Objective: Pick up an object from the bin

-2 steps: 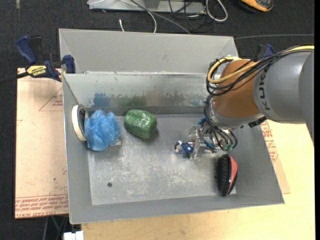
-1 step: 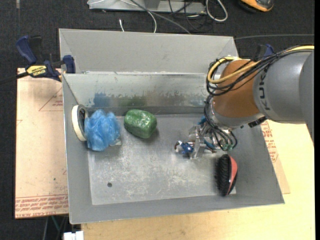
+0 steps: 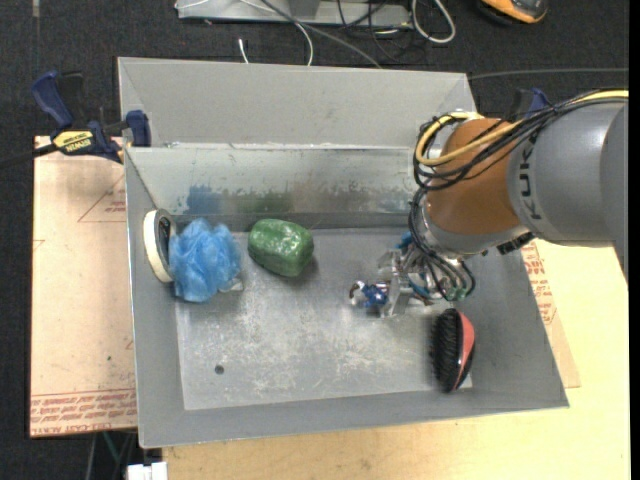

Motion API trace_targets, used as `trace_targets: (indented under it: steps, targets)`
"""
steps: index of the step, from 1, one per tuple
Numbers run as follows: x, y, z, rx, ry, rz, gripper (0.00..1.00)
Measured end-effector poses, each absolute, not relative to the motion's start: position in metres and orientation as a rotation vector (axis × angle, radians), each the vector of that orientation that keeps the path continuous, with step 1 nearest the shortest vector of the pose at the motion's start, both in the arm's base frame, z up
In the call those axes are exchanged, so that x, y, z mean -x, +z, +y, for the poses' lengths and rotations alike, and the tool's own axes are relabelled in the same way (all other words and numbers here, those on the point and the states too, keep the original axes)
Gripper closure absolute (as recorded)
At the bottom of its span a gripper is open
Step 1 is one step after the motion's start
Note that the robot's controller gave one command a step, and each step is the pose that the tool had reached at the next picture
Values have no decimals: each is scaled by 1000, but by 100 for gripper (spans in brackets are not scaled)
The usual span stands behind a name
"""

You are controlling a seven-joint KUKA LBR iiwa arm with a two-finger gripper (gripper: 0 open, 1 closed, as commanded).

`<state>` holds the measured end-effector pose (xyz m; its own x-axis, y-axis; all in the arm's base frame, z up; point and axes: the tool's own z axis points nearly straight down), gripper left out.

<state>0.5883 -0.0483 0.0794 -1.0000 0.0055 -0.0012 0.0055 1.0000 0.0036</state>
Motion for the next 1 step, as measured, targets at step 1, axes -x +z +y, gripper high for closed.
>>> trace_targets:
  steps: [1]
  targets:
    - [-588,89,-48,-8,6,3141,100]
